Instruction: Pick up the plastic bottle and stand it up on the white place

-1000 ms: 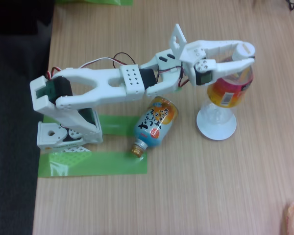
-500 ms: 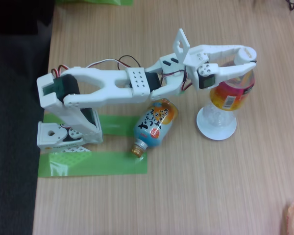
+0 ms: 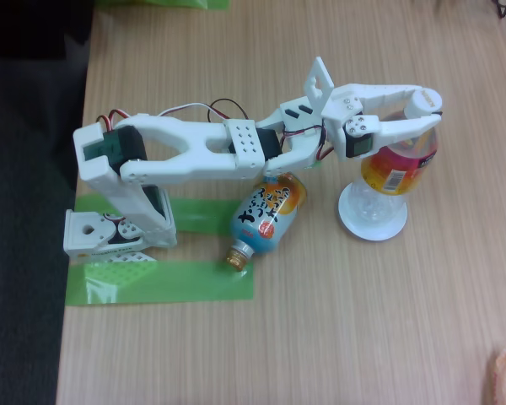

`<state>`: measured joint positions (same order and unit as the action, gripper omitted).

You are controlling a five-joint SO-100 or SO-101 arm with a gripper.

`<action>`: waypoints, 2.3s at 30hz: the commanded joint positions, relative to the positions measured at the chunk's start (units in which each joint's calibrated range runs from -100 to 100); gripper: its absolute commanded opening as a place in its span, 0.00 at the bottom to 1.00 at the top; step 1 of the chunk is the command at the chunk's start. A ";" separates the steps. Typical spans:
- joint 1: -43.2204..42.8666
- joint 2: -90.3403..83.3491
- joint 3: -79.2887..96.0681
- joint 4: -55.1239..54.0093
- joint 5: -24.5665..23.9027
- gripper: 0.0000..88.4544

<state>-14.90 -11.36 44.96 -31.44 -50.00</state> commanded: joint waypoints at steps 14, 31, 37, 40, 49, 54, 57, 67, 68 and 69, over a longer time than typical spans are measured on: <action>0.46 0.57 -0.10 -1.01 0.38 0.21; 1.42 0.32 2.07 -1.01 0.38 0.28; 2.24 -0.10 2.16 -1.01 0.38 0.28; 2.24 -0.19 2.16 -1.01 0.38 0.28; 2.24 -0.27 2.16 -1.01 0.38 0.28; 2.24 -0.27 2.16 -1.01 0.38 0.37; 2.24 -0.27 2.16 -1.01 0.43 0.42; 2.16 -1.95 2.16 -1.01 0.43 0.43; 2.09 -2.96 2.53 -0.92 0.43 0.43; 1.94 -4.13 3.16 -0.92 0.43 0.43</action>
<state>-12.89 -11.03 47.49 -31.69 -49.89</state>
